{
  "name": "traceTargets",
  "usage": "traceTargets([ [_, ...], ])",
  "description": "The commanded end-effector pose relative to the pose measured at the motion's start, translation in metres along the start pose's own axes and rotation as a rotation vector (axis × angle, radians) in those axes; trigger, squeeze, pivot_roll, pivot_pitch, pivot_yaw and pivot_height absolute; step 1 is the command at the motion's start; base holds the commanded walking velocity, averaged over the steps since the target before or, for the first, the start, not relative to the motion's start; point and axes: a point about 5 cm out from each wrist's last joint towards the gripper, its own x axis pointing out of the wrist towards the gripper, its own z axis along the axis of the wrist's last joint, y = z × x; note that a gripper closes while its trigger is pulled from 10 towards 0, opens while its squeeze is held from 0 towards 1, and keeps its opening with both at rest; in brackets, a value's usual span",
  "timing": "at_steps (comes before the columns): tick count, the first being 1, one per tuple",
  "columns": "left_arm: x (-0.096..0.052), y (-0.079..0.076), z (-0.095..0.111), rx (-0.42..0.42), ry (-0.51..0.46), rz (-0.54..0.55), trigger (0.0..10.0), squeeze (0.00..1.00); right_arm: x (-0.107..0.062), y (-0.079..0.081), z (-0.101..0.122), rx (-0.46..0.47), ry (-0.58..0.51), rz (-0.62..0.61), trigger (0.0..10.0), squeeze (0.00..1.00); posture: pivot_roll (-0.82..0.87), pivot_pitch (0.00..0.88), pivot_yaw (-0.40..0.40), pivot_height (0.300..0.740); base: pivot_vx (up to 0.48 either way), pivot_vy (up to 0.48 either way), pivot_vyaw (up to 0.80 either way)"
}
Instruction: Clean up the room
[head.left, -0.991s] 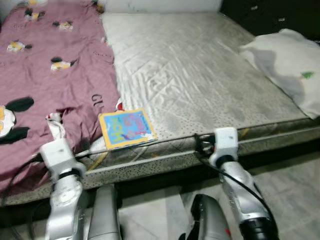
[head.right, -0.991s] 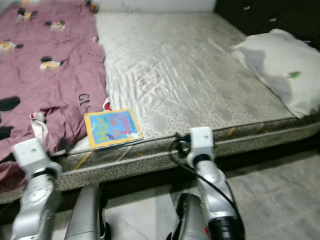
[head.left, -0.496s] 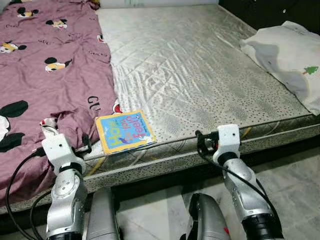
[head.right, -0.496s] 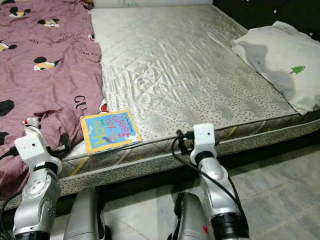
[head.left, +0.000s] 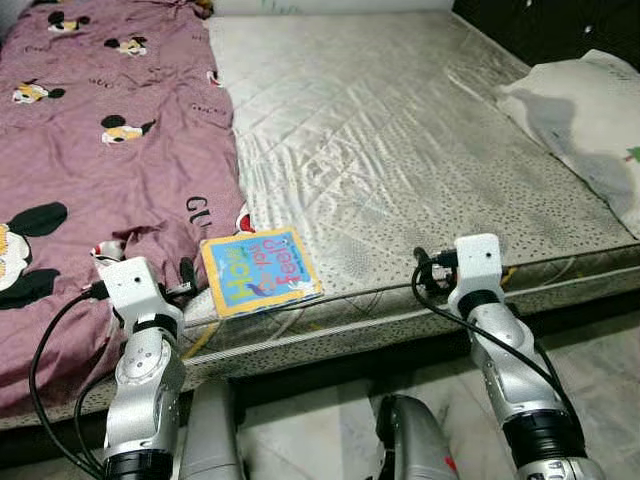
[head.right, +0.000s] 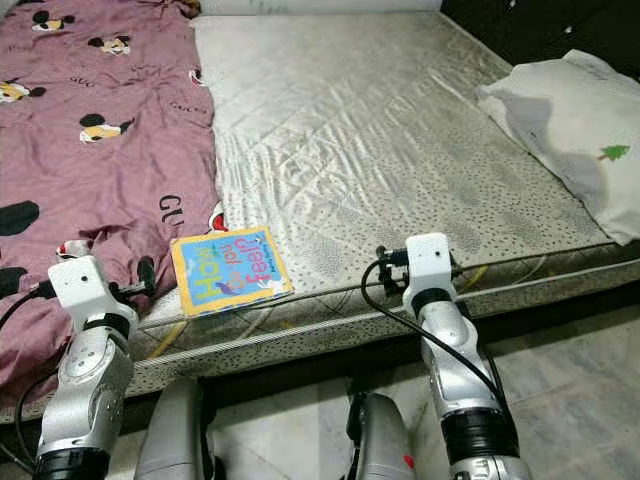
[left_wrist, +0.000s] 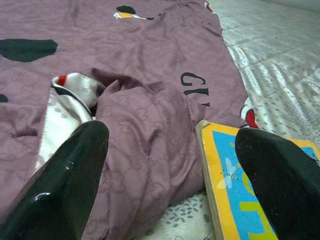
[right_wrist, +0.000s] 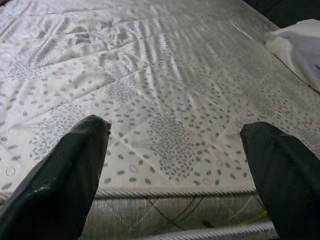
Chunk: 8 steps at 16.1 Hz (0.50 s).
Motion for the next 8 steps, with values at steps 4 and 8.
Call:
traceTargets([
  [4, 0.005, 0.008, -0.017, -0.010, 0.110, 0.083, 10.0, 0.00, -0.002, -0.002, -0.004, -0.010, 0.006, -0.003, 10.0, 0.00, -0.08, 0.098, -0.044, 0.553, 0.000, 0.000, 0.00],
  [8, 0.016, 0.002, -0.032, -0.062, 0.218, 0.036, 10.0, 0.00, -0.012, -0.015, -0.007, -0.047, 0.014, -0.019, 10.0, 0.00, -0.13, 0.120, -0.064, 0.553, 0.000, 0.000, 0.00],
])
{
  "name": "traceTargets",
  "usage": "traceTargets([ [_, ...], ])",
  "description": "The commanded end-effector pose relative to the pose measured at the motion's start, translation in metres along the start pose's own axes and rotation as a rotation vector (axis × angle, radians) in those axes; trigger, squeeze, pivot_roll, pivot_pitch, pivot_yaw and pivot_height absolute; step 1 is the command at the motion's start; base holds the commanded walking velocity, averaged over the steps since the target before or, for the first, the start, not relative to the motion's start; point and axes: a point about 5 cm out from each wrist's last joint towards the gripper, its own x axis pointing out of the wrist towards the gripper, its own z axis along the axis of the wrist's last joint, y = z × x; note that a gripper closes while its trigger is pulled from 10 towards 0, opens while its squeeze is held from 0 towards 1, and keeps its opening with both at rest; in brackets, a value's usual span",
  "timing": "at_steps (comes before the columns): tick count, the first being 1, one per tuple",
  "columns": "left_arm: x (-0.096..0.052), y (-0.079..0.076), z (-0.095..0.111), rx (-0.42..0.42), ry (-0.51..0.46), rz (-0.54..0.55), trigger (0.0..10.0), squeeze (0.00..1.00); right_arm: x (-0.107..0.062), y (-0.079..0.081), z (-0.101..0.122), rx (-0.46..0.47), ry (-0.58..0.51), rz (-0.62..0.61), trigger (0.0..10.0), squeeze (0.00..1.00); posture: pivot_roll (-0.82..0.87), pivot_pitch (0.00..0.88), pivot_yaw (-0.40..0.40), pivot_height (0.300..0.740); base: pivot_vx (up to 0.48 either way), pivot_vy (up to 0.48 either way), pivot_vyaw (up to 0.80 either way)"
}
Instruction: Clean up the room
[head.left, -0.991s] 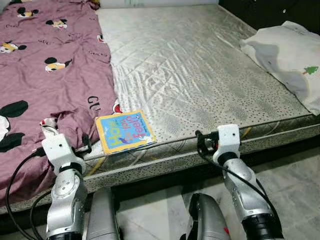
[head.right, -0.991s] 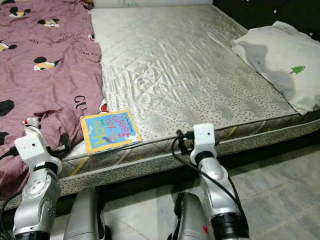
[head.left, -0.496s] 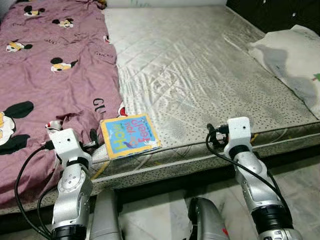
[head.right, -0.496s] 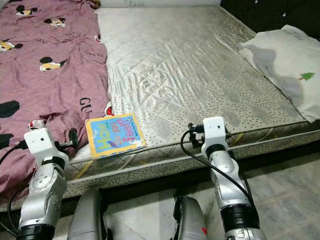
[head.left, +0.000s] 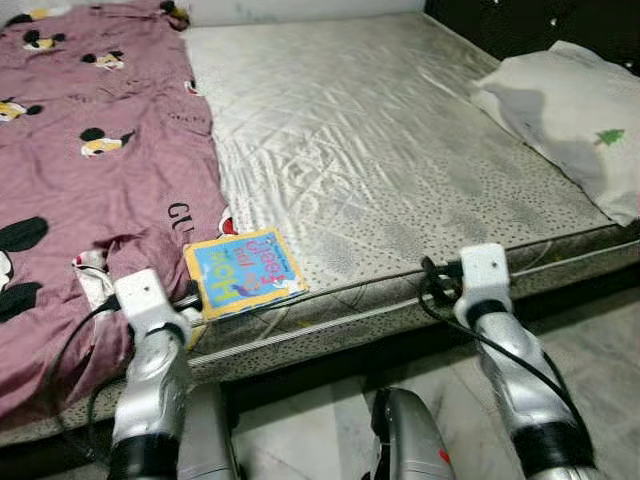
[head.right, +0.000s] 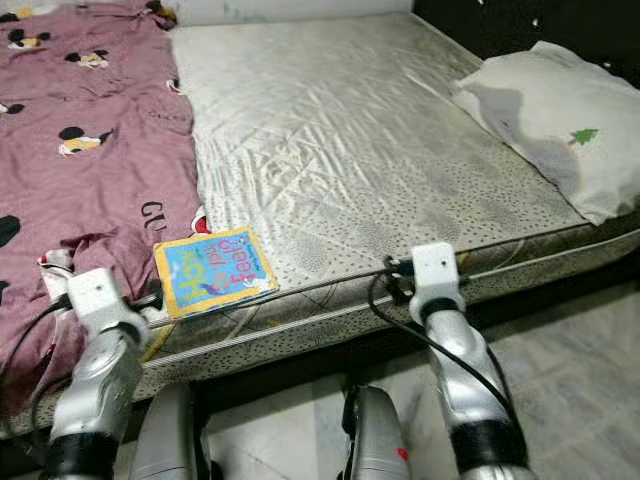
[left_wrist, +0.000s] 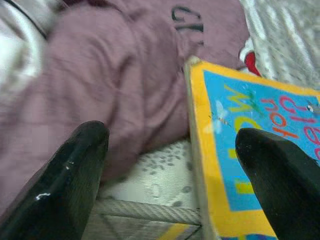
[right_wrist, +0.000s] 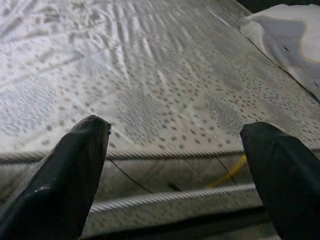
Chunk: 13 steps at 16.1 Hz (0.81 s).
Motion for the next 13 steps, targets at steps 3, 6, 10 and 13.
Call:
traceTargets([
  [3, 0.004, -0.009, -0.006, -0.009, 0.040, -0.054, 10.0, 0.00, -0.013, -0.018, -0.001, -0.044, 0.003, -0.014, 10.0, 0.00, -0.16, 0.144, -0.076, 0.553, 0.000, 0.000, 0.00],
  [6, 0.009, -0.020, -0.019, -0.031, 0.124, -0.103, 10.0, 0.00, -0.029, -0.025, 0.006, -0.034, 0.012, 0.025, 10.0, 0.00, -0.20, 0.173, -0.078, 0.553, 0.000, 0.000, 0.00],
  [10, 0.008, -0.020, -0.027, -0.073, 0.162, -0.089, 10.0, 0.00, -0.050, -0.012, 0.014, -0.077, 0.001, 0.177, 10.0, 0.00, -0.22, 0.188, -0.081, 0.553, 0.000, 0.000, 0.00],
  [13, 0.008, -0.017, -0.029, -0.094, 0.172, -0.065, 10.0, 0.00, -0.052, -0.013, 0.015, -0.064, 0.024, 0.167, 10.0, 0.00, -0.22, 0.191, -0.078, 0.553, 0.000, 0.000, 0.00],
])
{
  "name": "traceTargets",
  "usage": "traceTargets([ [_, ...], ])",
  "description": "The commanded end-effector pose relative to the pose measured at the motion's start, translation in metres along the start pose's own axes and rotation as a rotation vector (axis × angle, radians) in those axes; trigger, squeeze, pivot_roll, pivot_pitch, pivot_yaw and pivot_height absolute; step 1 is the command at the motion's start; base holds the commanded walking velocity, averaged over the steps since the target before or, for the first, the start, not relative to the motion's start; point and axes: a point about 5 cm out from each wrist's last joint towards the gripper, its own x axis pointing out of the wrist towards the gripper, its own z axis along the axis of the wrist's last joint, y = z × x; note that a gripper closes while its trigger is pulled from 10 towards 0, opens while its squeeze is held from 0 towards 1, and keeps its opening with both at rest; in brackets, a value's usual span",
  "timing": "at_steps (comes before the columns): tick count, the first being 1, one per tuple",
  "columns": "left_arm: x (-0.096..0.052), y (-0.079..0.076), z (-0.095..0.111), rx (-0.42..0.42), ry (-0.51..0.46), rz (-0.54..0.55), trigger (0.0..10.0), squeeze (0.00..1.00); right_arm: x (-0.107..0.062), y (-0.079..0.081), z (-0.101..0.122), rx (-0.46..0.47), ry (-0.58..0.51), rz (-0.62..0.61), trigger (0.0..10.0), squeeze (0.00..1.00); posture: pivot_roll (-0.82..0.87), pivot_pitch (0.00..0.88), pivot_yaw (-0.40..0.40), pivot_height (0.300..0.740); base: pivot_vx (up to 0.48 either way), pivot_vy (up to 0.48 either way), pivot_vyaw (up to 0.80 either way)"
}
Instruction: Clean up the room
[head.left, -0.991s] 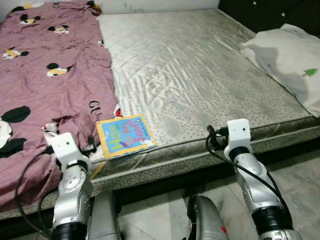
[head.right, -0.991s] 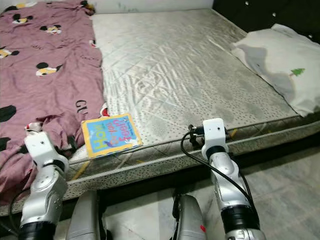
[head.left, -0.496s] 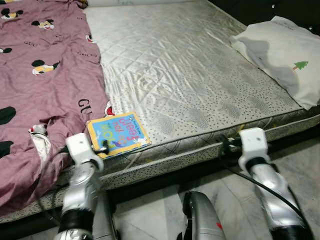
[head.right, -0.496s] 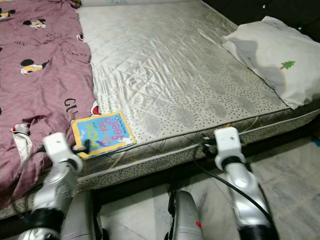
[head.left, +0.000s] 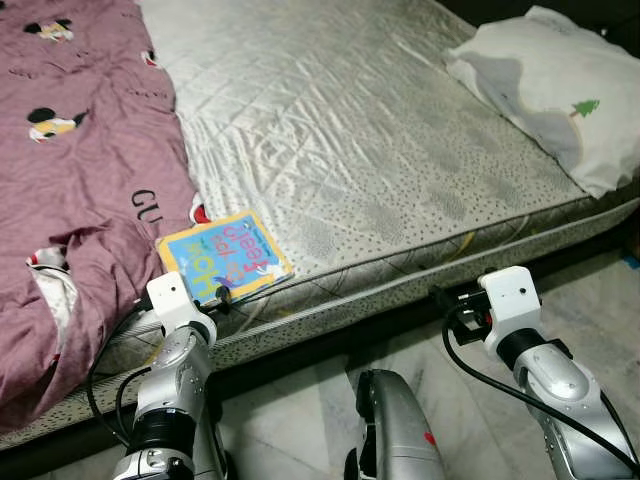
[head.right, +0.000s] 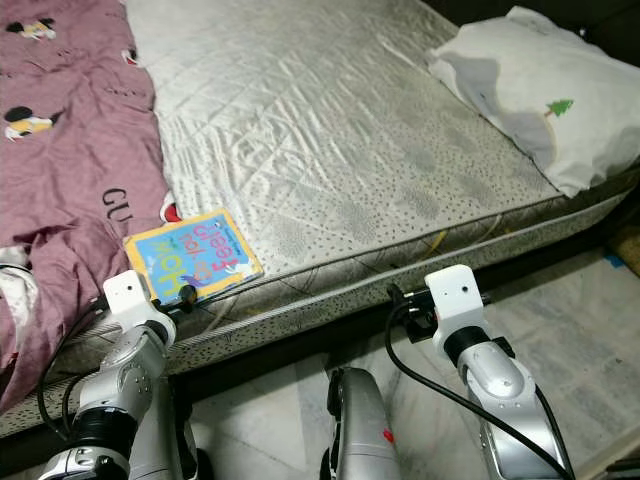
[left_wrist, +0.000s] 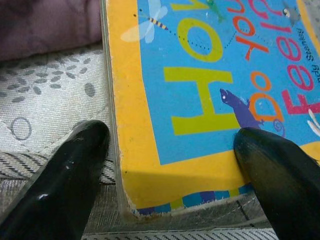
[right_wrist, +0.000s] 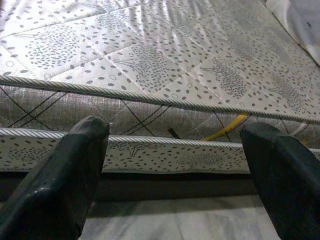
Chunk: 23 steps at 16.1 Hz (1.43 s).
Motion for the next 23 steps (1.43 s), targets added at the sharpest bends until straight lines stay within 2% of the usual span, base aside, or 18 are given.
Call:
traceTargets([
  [1, -0.005, 0.002, -0.006, -0.006, 0.017, 0.007, 10.0, 0.00, -0.002, 0.000, 0.004, -0.001, 0.001, 0.004, 10.0, 0.00, -0.20, 0.186, -0.075, 0.553, 0.000, 0.000, 0.00],
  [3, -0.007, 0.003, -0.005, -0.002, 0.005, -0.002, 10.0, 0.00, 0.000, 0.002, 0.005, 0.007, -0.001, 0.009, 10.0, 0.00, -0.19, 0.185, -0.074, 0.553, 0.000, 0.000, 0.00],
  [5, -0.002, 0.011, -0.004, -0.003, 0.025, -0.027, 10.0, 0.00, 0.003, 0.009, 0.006, 0.014, -0.007, 0.012, 10.0, 0.00, -0.20, 0.180, -0.074, 0.553, 0.000, 0.000, 0.00],
  [7, 0.006, 0.005, -0.005, -0.034, 0.095, -0.151, 10.0, 0.00, 0.002, 0.011, 0.011, 0.008, -0.024, 0.004, 10.0, 0.00, -0.21, 0.180, -0.075, 0.553, 0.000, 0.000, 0.00],
  [9, 0.010, 0.001, -0.003, -0.052, 0.103, -0.184, 10.0, 0.00, 0.000, 0.006, 0.011, 0.001, -0.023, -0.015, 10.0, 0.00, -0.22, 0.178, -0.075, 0.553, 0.000, 0.000, 0.00],
  [11, 0.013, -0.007, -0.004, -0.101, 0.123, -0.239, 10.0, 0.00, 0.000, 0.001, 0.012, -0.006, -0.025, -0.033, 10.0, 0.00, -0.23, 0.179, -0.076, 0.553, 0.000, 0.000, 0.00],
  [13, 0.014, -0.020, -0.005, -0.184, 0.149, -0.370, 10.0, 0.00, 0.002, 0.001, 0.016, -0.013, -0.036, -0.036, 10.0, 0.00, -0.24, 0.179, -0.084, 0.553, 0.000, 0.000, 0.00],
  [14, 0.014, -0.026, -0.003, -0.242, 0.143, -0.429, 1.6, 0.00, 0.003, 0.001, 0.018, -0.017, -0.041, -0.035, 10.0, 0.00, -0.24, 0.178, -0.085, 0.553, 0.000, 0.000, 0.00],
  [15, 0.014, -0.030, -0.002, -0.302, 0.145, -0.473, 0.0, 0.00, 0.003, 0.001, 0.018, -0.020, -0.045, -0.039, 10.0, 0.00, -0.24, 0.175, -0.085, 0.553, 0.000, 0.000, 0.00],
  [18, 0.014, -0.031, 0.000, -0.364, 0.121, -0.521, 0.0, 0.00, 0.005, -0.002, 0.020, -0.027, -0.052, -0.059, 10.0, 0.00, -0.24, 0.170, -0.080, 0.553, 0.000, 0.000, 0.00],
  [23, 0.015, -0.030, 0.003, -0.394, 0.089, -0.544, 0.0, 0.00, 0.009, -0.001, 0.020, -0.028, -0.062, -0.069, 10.0, 0.00, -0.24, 0.161, -0.076, 0.553, 0.000, 0.000, 0.00],
])
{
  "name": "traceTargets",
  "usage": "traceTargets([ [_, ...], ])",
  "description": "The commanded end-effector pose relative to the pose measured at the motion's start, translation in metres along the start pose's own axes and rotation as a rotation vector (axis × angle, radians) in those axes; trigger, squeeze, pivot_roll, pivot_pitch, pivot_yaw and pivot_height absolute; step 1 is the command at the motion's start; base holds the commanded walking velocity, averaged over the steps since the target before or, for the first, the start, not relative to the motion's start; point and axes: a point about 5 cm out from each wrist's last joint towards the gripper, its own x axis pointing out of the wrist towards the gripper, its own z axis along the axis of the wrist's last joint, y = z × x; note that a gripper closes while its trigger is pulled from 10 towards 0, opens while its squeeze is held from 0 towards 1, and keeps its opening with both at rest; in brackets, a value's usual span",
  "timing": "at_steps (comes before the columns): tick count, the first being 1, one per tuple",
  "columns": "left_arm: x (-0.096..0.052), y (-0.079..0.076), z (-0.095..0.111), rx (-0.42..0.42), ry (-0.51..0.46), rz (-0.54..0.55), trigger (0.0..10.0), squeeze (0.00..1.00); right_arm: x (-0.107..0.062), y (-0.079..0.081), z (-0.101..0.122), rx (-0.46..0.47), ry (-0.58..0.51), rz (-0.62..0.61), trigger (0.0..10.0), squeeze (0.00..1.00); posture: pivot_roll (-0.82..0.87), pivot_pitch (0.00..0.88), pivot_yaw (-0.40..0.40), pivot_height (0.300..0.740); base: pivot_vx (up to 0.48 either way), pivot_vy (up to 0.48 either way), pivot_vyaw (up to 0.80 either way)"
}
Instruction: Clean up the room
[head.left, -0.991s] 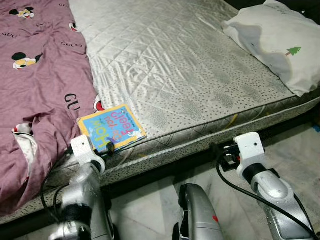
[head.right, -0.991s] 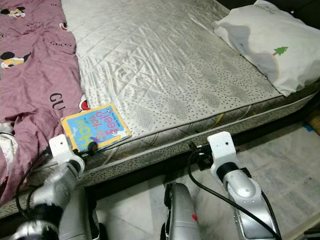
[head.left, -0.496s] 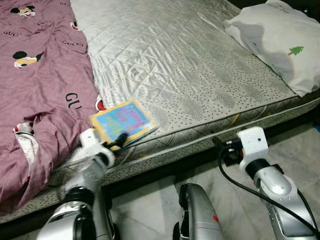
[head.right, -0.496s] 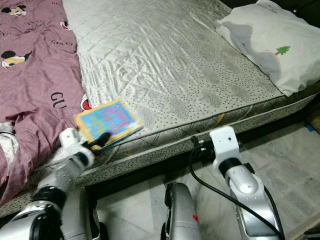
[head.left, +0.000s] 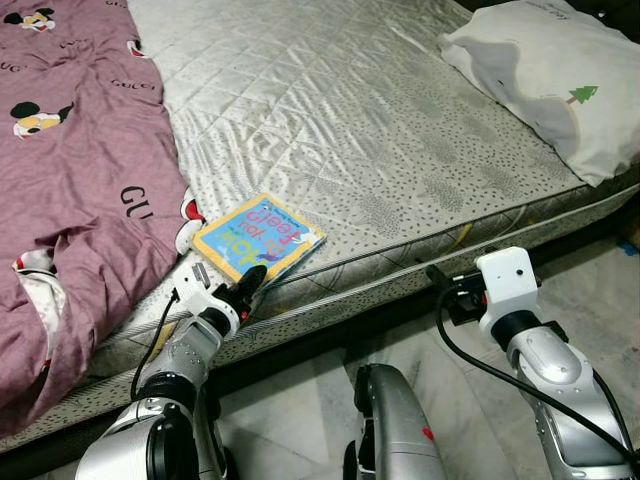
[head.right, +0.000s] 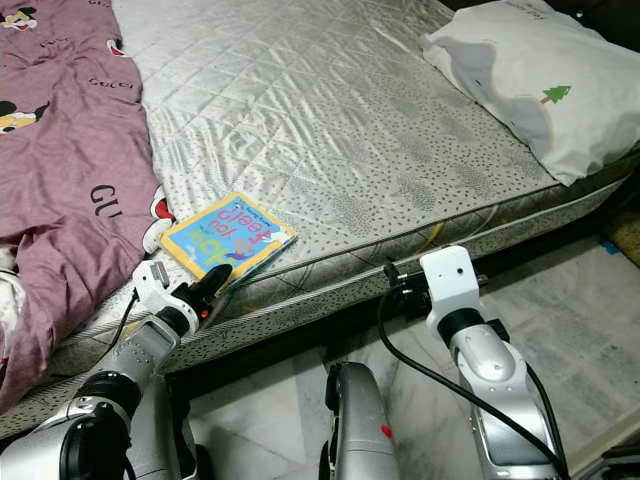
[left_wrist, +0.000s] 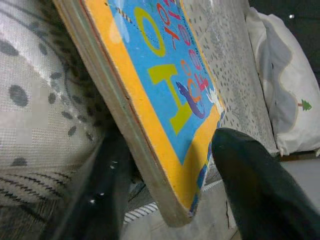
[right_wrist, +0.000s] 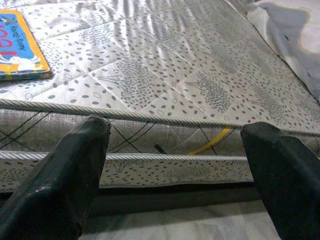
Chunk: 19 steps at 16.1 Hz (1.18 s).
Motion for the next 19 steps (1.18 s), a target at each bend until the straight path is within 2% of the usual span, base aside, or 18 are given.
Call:
traceTargets([
  [1, 0.002, -0.004, 0.002, -0.009, -0.016, -0.029, 0.0, 0.00, 0.001, -0.002, -0.001, -0.003, 0.000, -0.015, 10.0, 0.00, -0.24, 0.159, -0.074, 0.553, 0.000, 0.000, 0.00],
  [7, 0.002, -0.008, 0.009, -0.075, -0.091, -0.114, 0.0, 0.00, 0.005, -0.001, 0.001, -0.002, -0.016, -0.027, 10.0, 0.00, -0.23, 0.146, -0.069, 0.553, 0.000, 0.000, 0.00],
  [15, 0.003, -0.007, 0.010, -0.080, -0.102, -0.100, 0.0, 0.00, 0.012, 0.002, 0.002, 0.000, -0.036, -0.021, 10.0, 0.00, -0.22, 0.117, -0.066, 0.553, 0.000, 0.000, 0.00],
  [17, 0.003, -0.009, 0.019, 0.013, -0.139, -0.096, 0.0, 0.00, 0.017, 0.006, 0.005, 0.014, -0.053, -0.015, 10.0, 0.00, -0.20, 0.094, -0.059, 0.553, 0.000, 0.000, 0.00],
  [18, 0.004, -0.009, 0.025, 0.103, -0.160, -0.073, 0.0, 0.00, 0.023, 0.011, 0.007, 0.034, -0.065, -0.006, 10.0, 0.00, -0.17, 0.076, -0.054, 0.553, 0.000, 0.000, 0.00],
  [19, 0.005, -0.012, 0.031, 0.128, -0.180, -0.079, 0.0, 0.00, 0.027, 0.014, 0.009, 0.056, -0.074, 0.001, 10.0, 0.00, -0.16, 0.072, -0.051, 0.553, 0.000, 0.000, 0.00],
])
